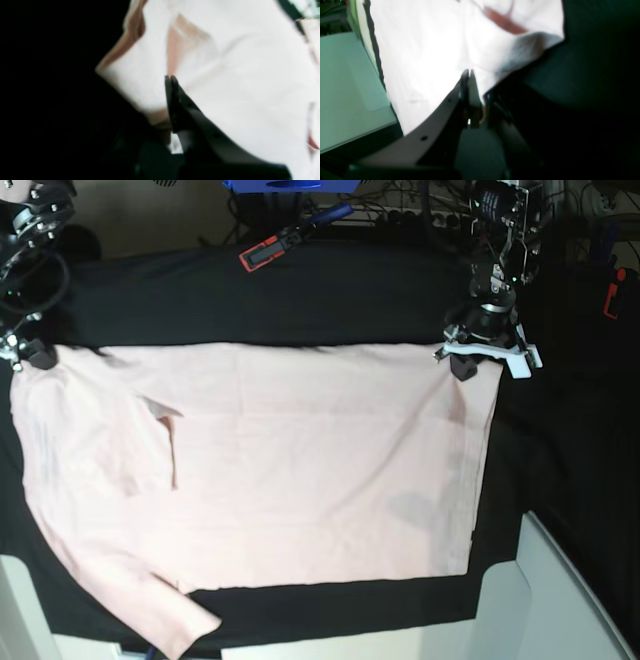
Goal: Fold the T-shirt properly
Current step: 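Grasp the shoulder edge with both grippers and pull it taut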
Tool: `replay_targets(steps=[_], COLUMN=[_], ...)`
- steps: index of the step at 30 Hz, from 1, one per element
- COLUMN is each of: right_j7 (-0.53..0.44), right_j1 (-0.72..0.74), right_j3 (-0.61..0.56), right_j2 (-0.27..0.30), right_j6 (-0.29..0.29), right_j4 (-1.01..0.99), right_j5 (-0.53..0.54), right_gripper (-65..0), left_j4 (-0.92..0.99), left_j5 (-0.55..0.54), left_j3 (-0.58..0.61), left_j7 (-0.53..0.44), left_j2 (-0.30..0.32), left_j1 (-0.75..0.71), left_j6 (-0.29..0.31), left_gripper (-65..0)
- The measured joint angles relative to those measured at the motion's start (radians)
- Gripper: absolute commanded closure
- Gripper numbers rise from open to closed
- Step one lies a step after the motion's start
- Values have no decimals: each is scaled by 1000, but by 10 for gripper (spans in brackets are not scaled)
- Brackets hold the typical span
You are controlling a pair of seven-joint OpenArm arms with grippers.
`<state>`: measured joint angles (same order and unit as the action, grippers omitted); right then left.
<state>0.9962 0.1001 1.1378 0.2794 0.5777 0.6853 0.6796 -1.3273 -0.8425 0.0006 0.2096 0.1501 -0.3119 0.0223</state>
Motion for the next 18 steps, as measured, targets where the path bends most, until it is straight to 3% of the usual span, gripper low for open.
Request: replay_targets(steps=[8,15,18], right_j7=[9,105,101], right_j1=[-49,-101,-119], right_j3=[-1,6,6], right_j2=[-3,-9,-9], right_j6=[16,12,12], right_j4=[19,130,134], right_j5=[18,0,6], right_gripper=[0,0,0], left_j4=[-2,-3,-7], left_j5=[-1,-1,-3], left_j3=[-58,-53,-51], left_j7=[4,-2,-9], left_j2=[9,14,14], left_j1=[-68,-99,-114], left_j6=[12,19,21], left_gripper=[0,0,0])
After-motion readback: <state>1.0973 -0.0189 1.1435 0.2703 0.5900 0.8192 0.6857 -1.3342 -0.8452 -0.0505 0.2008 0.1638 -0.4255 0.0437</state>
